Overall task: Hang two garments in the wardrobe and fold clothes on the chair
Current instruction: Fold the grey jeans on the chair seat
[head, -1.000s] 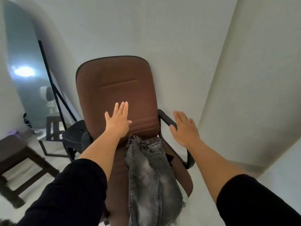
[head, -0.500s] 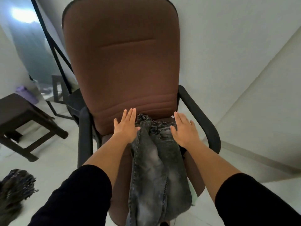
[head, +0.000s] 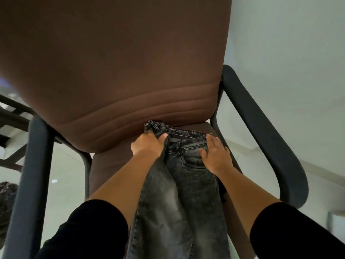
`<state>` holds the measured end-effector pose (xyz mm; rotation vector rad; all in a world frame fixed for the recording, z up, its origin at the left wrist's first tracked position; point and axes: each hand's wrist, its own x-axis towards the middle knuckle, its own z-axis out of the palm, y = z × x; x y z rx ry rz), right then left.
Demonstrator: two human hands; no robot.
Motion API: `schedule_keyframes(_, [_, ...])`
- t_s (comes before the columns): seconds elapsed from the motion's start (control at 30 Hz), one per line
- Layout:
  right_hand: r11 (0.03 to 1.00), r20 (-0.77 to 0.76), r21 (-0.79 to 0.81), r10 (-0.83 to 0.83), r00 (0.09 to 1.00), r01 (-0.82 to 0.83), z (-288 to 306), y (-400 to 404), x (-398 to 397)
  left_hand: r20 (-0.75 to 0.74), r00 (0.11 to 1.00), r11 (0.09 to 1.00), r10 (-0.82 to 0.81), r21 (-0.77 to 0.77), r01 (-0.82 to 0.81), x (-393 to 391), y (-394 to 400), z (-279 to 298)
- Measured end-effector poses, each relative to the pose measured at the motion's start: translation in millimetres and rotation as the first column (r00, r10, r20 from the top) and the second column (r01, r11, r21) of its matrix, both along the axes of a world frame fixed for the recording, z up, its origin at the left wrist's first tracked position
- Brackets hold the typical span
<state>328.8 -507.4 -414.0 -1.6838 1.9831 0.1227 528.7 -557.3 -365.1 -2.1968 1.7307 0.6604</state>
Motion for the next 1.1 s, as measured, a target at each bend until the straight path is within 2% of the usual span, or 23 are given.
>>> schedule_keyframes(0.23, [0.984,0.021,0.15,-0.103,0.994,0.099,-41,-18,-3,-0.027,0.996,0.996,0.089,-0.026,-0.09,-10,-12,-32])
schedule_keyframes(0.4, [0.986,0.033,0.068,-0.155,0.987,0.153,-46,-22,-2,-0.178,0.965,0.98,0.193,-0.005,-0.197,-3,-18,-40])
schedule_keyframes(0.53, [0.957,0.16,0.002,-0.285,0.945,0.289,-31,-27,-1,-0.284,0.924,0.958,0.254,-0.056,-0.281,0,-11,-30])
schedule_keyframes(0.6, [0.935,0.265,0.008,-0.343,0.901,0.354,-18,-28,1,-0.331,0.9,0.942,0.285,-0.077,-0.327,4,-6,-20])
schedule_keyframes(0.67, [0.936,0.325,0.0,-0.333,0.885,0.352,-1,-28,4,-0.358,0.883,0.928,0.303,-0.101,-0.359,10,0,-6])
schedule_keyframes(0.83, [0.96,0.39,-0.046,-0.239,0.889,0.277,57,-18,16,-0.409,0.825,0.863,0.39,-0.149,-0.482,28,14,43])
schedule_keyframes(0.93, [0.948,0.414,-0.056,-0.263,0.872,0.313,97,-3,23,-0.452,0.784,0.826,0.426,-0.161,-0.541,41,25,79])
schedule_keyframes(1.1, [0.89,0.488,-0.135,-0.323,0.81,0.436,175,30,34,-0.678,0.675,0.827,0.291,-0.176,-0.534,55,61,145])
